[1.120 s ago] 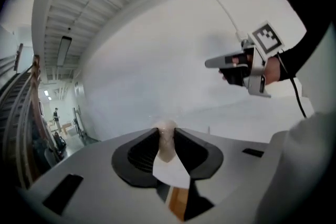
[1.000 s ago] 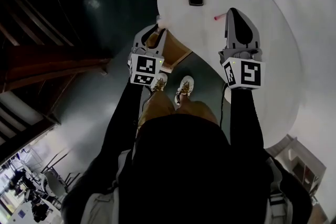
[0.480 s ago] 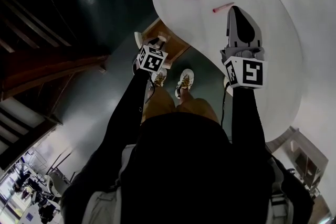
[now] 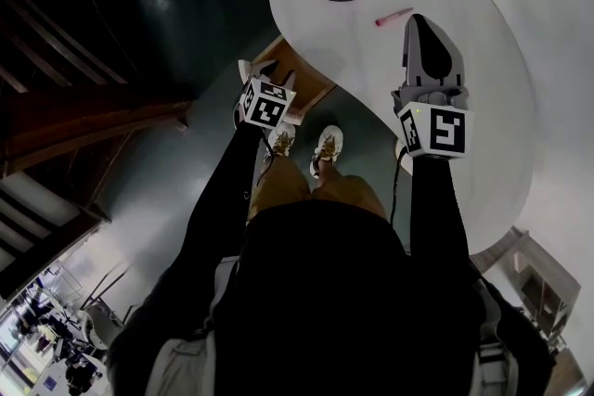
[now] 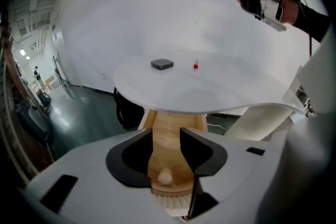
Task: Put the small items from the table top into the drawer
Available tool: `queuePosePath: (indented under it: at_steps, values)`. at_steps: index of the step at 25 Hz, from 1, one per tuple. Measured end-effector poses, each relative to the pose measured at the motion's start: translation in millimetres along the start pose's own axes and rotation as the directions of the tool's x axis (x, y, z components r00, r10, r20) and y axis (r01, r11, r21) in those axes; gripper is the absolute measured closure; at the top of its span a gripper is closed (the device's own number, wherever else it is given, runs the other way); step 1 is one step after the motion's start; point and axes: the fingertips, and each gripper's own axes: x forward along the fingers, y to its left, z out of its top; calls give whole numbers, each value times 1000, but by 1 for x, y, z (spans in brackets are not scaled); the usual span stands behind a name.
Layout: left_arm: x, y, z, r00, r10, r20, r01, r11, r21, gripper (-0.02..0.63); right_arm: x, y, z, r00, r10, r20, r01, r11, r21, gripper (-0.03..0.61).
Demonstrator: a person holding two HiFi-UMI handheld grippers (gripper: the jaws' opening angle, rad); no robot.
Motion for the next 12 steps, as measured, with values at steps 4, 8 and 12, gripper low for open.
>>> queuePosePath:
  at_steps: [4, 8, 12]
  values:
    - [-39, 10, 77, 972, 48, 228, -53, 999, 14, 439, -2, -11, 7, 1000, -23, 20, 23, 1000, -5, 552]
    - [-110, 17, 173, 872, 88, 481, -138, 988, 71, 440, -4, -17, 27, 997, -38, 63, 39, 999, -17, 552]
    - [-192, 10, 254, 727, 91, 681, -221, 969, 107, 440, -5, -22, 48, 992, -50, 112, 53, 998, -24, 551]
